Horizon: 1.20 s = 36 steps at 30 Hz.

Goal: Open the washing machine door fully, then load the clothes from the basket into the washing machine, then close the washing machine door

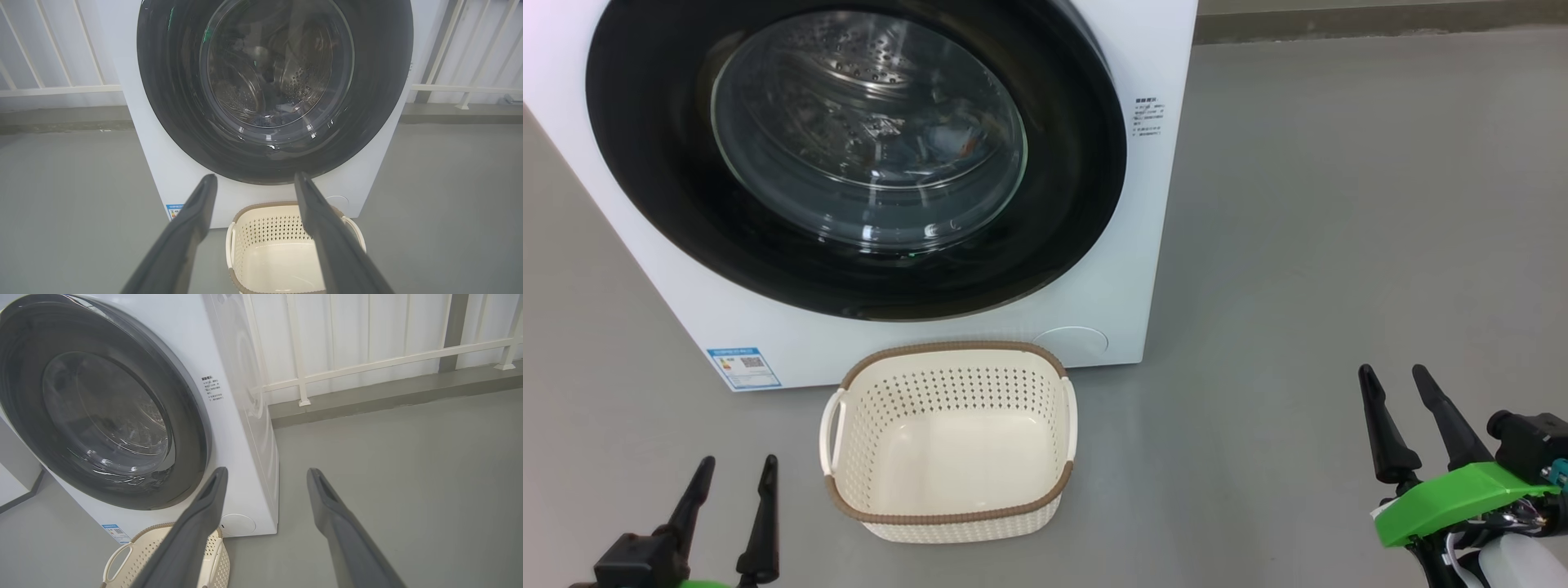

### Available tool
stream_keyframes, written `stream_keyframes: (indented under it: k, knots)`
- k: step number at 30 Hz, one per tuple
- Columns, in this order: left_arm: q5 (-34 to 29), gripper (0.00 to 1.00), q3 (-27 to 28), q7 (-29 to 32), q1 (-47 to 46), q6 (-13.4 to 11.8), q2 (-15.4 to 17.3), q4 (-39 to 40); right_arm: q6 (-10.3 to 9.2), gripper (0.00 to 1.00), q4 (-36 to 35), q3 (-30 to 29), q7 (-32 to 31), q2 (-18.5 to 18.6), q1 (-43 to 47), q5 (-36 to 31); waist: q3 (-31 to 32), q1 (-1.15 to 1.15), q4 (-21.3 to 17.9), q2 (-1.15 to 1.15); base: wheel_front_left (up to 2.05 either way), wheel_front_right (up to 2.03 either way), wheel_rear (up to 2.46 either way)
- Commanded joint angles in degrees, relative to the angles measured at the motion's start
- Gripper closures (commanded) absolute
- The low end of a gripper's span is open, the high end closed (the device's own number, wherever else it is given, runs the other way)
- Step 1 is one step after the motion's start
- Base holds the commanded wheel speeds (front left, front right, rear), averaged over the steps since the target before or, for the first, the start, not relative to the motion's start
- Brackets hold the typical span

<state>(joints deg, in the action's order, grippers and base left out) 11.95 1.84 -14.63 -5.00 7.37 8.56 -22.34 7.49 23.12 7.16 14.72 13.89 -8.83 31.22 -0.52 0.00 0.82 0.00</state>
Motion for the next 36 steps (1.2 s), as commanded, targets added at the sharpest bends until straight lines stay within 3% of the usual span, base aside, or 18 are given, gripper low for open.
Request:
stream_keyframes:
  k: [1, 23, 24, 30, 36]
  knots:
    - [-0.22, 0.00, 2.11, -0.37, -0.92, 0.12, 1.42, 1.15, 0.00, 0.00, -1.57, 0.69, 0.28, 0.83, 0.02, -0.58, -0.02, 0.00, -0.06, 0.00, 0.00, 0.00, 0.00]
    - [-2.43, 0.00, 4.50, -0.37, -0.49, 0.12, 1.29, 1.72, 0.00, 0.00, -2.34, 0.01, 0.28, 0.28, 0.54, -1.24, 0.12, 0.00, -0.39, 0.00, 0.00, 0.00, 0.00]
    - [-2.01, 1.00, 2.56, 0.00, 0.48, 0.00, -0.03, 0.27, 0.00, 1.00, -0.92, -0.71, 0.00, -0.57, 0.60, -0.45, 0.12, 0.00, -0.40, 0.00, 0.00, 0.00, 0.00]
    - [-1.84, 1.00, 1.95, 0.13, 2.42, -0.01, -2.62, -3.18, 0.01, 1.00, 2.81, 0.26, -0.09, -3.34, 3.33, -0.27, 0.11, 0.00, -0.42, 0.00, 0.00, 0.00, 0.00]
    - [1.82, 1.00, 2.23, 1.27, 2.30, 0.00, -2.90, -2.96, 0.00, 1.00, 2.46, -0.33, -1.07, -3.85, 3.53, 2.51, 0.22, 0.12, -0.43, 0.00, 0.00, 0.00, 0.00]
